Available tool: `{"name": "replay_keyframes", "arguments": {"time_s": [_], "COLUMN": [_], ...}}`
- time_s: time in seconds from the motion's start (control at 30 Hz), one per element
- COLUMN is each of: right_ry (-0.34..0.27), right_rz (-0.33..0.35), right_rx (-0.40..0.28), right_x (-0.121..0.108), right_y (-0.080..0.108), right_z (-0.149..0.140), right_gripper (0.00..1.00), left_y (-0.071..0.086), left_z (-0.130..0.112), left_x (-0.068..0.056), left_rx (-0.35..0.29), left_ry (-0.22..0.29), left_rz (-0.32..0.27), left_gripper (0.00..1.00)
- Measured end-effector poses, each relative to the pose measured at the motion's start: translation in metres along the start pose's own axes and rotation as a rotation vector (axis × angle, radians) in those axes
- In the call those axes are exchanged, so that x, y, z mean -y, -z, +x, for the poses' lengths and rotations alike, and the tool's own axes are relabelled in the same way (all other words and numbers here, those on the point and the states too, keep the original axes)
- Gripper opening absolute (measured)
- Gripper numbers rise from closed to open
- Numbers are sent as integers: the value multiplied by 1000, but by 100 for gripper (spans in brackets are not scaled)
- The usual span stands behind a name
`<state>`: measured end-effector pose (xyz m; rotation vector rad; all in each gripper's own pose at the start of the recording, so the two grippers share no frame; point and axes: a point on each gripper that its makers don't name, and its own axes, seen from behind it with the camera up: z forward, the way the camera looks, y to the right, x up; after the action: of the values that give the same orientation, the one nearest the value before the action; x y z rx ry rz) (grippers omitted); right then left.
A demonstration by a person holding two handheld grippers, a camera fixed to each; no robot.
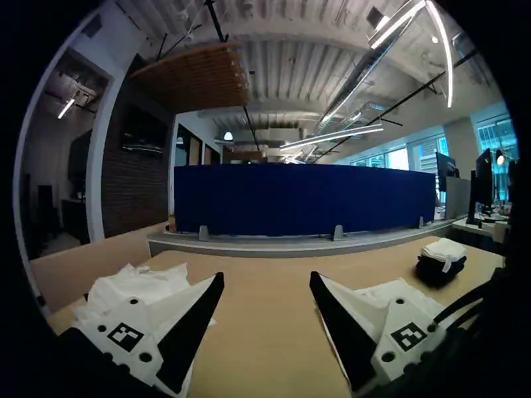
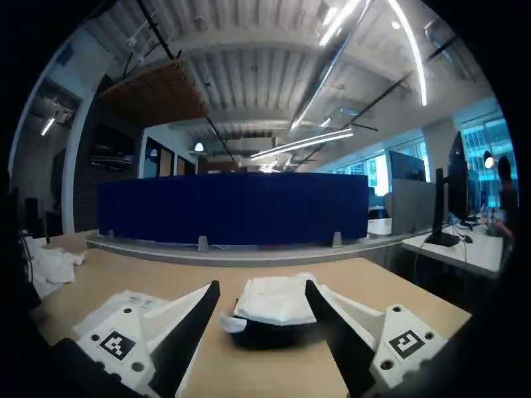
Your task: Fold towel
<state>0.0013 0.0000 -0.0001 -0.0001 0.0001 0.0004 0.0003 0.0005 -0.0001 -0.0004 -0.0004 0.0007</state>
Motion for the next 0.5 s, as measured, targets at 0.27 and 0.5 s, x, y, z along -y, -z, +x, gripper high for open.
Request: {"name": "replay_keyframes", "arguments": {"time_s": [0.27,0.5], "right_ry": [-13,10], "right_rz": [6,44], "right_rx": [24,76], "right_x": [1,8], "right_y": [4,2], "right_z": [60,86], "right_gripper": [100,100], "left_y": [6,5], "left_z": [26,39], "left_x": [-19,-30], "left_rx": [45,116], "left_ry": [-39,-31], "left_rz": [-43,-116], "left_gripper": [96,96]}}
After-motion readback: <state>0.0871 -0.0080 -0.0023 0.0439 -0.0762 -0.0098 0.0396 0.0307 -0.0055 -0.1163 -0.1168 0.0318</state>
